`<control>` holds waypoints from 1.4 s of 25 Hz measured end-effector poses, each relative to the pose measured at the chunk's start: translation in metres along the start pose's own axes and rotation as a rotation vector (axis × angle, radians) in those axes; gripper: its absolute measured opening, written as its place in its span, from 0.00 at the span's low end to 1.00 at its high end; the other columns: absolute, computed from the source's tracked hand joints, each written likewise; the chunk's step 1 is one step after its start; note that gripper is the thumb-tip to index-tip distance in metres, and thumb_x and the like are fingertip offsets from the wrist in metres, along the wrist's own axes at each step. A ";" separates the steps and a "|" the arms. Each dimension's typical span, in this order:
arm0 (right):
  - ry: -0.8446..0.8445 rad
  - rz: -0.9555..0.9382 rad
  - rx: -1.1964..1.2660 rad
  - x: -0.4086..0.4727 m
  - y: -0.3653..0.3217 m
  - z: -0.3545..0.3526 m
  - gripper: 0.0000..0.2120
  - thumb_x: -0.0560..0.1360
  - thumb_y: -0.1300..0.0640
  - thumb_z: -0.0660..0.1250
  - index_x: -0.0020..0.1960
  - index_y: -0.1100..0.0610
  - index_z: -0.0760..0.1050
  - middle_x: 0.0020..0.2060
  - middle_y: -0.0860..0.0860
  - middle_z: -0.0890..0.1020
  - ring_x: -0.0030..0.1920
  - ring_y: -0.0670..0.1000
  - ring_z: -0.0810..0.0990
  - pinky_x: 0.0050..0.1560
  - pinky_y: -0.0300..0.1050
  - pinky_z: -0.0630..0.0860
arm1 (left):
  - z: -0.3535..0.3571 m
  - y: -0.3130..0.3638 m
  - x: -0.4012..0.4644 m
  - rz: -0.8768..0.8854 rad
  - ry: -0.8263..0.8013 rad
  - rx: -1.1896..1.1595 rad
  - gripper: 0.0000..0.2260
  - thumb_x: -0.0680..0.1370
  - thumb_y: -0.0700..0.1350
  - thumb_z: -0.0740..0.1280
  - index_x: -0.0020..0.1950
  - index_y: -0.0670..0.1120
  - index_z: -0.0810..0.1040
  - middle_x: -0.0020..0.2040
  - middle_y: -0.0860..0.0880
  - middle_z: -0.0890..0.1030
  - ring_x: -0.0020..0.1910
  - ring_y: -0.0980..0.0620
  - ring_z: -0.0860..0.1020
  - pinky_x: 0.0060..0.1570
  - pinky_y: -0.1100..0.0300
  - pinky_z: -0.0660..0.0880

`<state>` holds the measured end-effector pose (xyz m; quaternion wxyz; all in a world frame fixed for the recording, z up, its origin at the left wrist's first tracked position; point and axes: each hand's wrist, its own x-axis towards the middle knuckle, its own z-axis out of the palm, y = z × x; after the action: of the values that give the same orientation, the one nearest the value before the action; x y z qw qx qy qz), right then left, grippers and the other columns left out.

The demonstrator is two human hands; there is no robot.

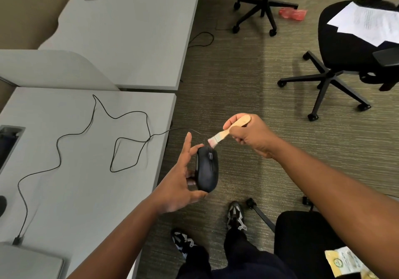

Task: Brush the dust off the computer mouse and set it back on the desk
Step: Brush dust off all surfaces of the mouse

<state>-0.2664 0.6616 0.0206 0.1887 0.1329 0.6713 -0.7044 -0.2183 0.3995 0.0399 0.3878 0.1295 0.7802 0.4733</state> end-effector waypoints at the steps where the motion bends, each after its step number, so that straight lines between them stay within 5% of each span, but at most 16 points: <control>1: 0.004 -0.007 0.059 0.001 0.001 0.000 0.09 0.77 0.72 0.65 0.49 0.62 0.82 0.31 0.52 0.78 0.30 0.46 0.72 0.31 0.39 0.68 | -0.001 -0.001 0.000 -0.001 0.003 0.000 0.64 0.71 0.30 0.80 0.83 0.64 0.35 0.73 0.83 0.53 0.64 0.59 0.82 0.57 0.56 0.83; 5: -0.102 0.041 0.062 0.000 0.003 0.004 0.08 0.79 0.70 0.66 0.52 0.62 0.83 0.33 0.52 0.79 0.32 0.46 0.73 0.34 0.40 0.69 | 0.000 -0.001 0.002 -0.008 0.012 0.004 0.65 0.71 0.31 0.80 0.80 0.71 0.34 0.80 0.70 0.57 0.65 0.56 0.82 0.58 0.55 0.83; 8: -0.012 -0.001 -0.032 0.003 0.004 0.003 0.09 0.79 0.69 0.66 0.51 0.60 0.84 0.34 0.52 0.79 0.34 0.47 0.73 0.35 0.41 0.70 | 0.003 -0.003 0.001 -0.007 0.015 0.010 0.65 0.71 0.31 0.80 0.80 0.71 0.35 0.82 0.66 0.58 0.65 0.54 0.82 0.60 0.52 0.83; 18: -0.108 0.044 0.067 0.000 0.010 -0.004 0.08 0.82 0.67 0.66 0.55 0.62 0.84 0.34 0.50 0.79 0.35 0.45 0.73 0.37 0.39 0.70 | 0.003 -0.003 0.000 0.001 0.019 -0.010 0.64 0.71 0.30 0.80 0.82 0.68 0.35 0.80 0.71 0.57 0.64 0.52 0.83 0.59 0.49 0.84; 29: 0.148 -0.126 -0.011 -0.018 -0.004 0.010 0.06 0.82 0.59 0.67 0.53 0.60 0.82 0.34 0.52 0.81 0.32 0.46 0.77 0.33 0.38 0.74 | 0.003 0.000 0.003 -0.005 0.061 -0.033 0.66 0.70 0.31 0.81 0.80 0.72 0.35 0.81 0.66 0.58 0.62 0.52 0.84 0.56 0.50 0.85; 35: 0.051 -0.270 -0.332 -0.037 -0.008 0.029 0.07 0.81 0.58 0.66 0.48 0.57 0.81 0.33 0.55 0.85 0.32 0.49 0.82 0.36 0.48 0.80 | 0.002 0.004 0.007 -0.023 0.099 -0.071 0.66 0.69 0.29 0.80 0.82 0.67 0.35 0.75 0.75 0.60 0.60 0.51 0.85 0.53 0.51 0.85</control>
<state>-0.2346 0.6358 0.0458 0.0946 0.0267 0.7943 -0.5995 -0.2225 0.4068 0.0393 0.3584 0.0833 0.7825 0.5022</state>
